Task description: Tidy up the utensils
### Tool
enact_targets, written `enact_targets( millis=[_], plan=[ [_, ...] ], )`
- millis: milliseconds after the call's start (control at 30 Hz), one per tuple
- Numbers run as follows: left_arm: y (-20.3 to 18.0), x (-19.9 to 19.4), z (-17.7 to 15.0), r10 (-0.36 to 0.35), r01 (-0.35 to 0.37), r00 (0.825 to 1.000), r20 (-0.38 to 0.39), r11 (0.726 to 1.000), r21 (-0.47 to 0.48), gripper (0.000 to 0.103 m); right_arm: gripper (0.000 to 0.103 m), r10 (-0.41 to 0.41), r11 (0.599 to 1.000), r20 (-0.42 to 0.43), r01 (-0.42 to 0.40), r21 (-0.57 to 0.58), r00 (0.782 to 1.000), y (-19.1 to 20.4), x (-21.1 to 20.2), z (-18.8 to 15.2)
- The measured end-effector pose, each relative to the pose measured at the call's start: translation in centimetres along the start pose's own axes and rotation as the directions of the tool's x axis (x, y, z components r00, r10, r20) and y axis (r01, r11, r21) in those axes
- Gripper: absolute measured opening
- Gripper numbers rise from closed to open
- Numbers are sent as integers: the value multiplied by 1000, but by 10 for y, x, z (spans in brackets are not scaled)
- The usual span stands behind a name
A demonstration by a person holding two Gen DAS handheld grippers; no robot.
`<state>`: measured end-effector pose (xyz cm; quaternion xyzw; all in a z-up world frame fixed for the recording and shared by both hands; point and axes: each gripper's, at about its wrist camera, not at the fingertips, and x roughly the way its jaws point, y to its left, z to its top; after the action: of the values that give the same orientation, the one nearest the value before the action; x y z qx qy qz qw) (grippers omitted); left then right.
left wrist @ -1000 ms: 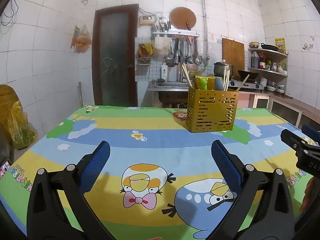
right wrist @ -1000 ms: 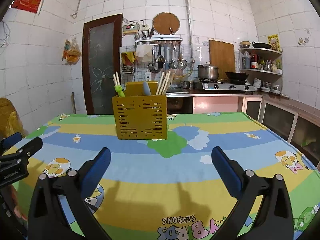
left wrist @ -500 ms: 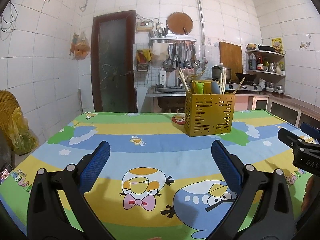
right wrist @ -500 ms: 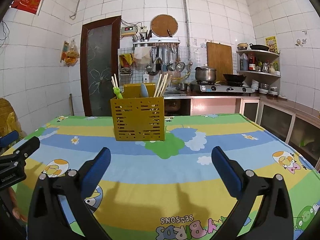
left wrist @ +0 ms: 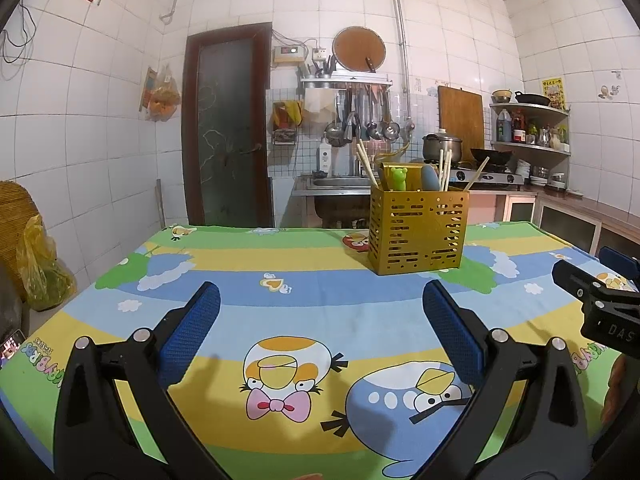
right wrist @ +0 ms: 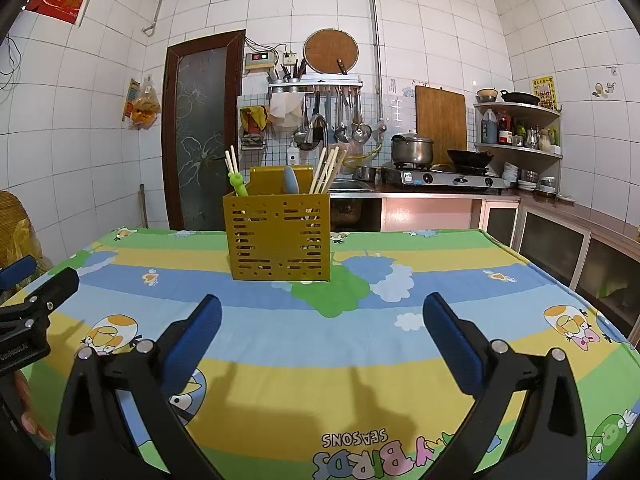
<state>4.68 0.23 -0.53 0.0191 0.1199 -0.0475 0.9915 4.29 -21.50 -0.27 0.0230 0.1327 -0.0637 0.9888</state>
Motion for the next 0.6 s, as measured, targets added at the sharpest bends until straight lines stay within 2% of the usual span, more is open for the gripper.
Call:
enact_targets(
  millis=[600],
  plan=[
    [1,1,-1,-3,3,1000,-12,1000,-13,98,98,-2,1000,-5,2,-6,1000,1,-1,0]
  ],
)
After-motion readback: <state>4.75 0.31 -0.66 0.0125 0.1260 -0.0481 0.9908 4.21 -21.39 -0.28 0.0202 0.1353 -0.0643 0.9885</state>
